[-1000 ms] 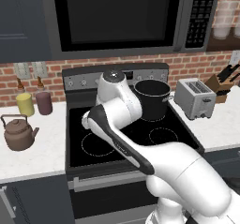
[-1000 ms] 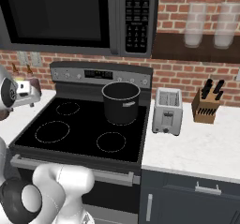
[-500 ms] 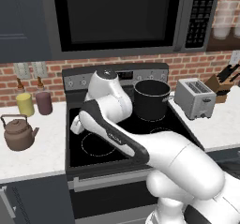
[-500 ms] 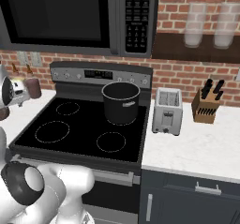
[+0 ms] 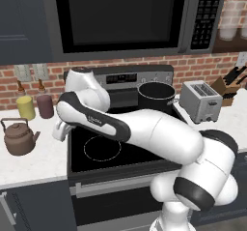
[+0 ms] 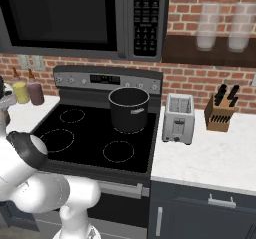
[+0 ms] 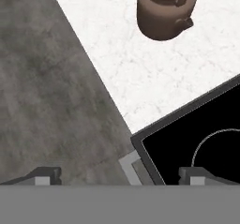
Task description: Pick the kettle from the counter and place it on a stove burner. Then turn the burner on.
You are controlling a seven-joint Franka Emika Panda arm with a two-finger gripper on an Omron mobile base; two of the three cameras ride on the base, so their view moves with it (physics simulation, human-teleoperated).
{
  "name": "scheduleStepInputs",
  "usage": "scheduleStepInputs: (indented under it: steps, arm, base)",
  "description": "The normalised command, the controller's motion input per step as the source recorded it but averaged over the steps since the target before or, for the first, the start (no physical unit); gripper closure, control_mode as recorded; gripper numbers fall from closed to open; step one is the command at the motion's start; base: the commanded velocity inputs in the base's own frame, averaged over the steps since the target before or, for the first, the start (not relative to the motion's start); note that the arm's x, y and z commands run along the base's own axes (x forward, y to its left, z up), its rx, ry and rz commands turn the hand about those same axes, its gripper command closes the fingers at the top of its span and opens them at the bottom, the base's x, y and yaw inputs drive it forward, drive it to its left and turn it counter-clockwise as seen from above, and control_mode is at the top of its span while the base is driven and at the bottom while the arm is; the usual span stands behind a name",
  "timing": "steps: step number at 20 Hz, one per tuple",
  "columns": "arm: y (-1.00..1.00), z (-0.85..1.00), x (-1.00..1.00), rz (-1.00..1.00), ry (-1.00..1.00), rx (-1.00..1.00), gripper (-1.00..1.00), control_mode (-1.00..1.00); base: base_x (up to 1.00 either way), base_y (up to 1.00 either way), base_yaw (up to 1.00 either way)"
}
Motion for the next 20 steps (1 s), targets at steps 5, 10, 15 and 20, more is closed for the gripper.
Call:
scheduleStepInputs:
  steps: [5, 10, 15, 20]
  arm:
    - [0.63, 0.0, 0.0, 0.07, 0.0, -0.1, -1.0, -1.0]
    - [0.5, 0.0, 0.09, 0.01, 0.0, -0.09, -1.0, -1.0]
    - [0.4, -0.02, 0.33, 0.0, 0.0, -0.06, -1.0, -1.0]
    - [0.18, -0.04, 0.48, 0.0, 0.0, 0.0, -1.0, -1.0]
  base:
    - [0.0, 0.0, 0.0]
    - [0.0, 0.0, 0.0]
    - [0.0, 0.0, 0.0]
    - [0.0, 0.0, 0.0]
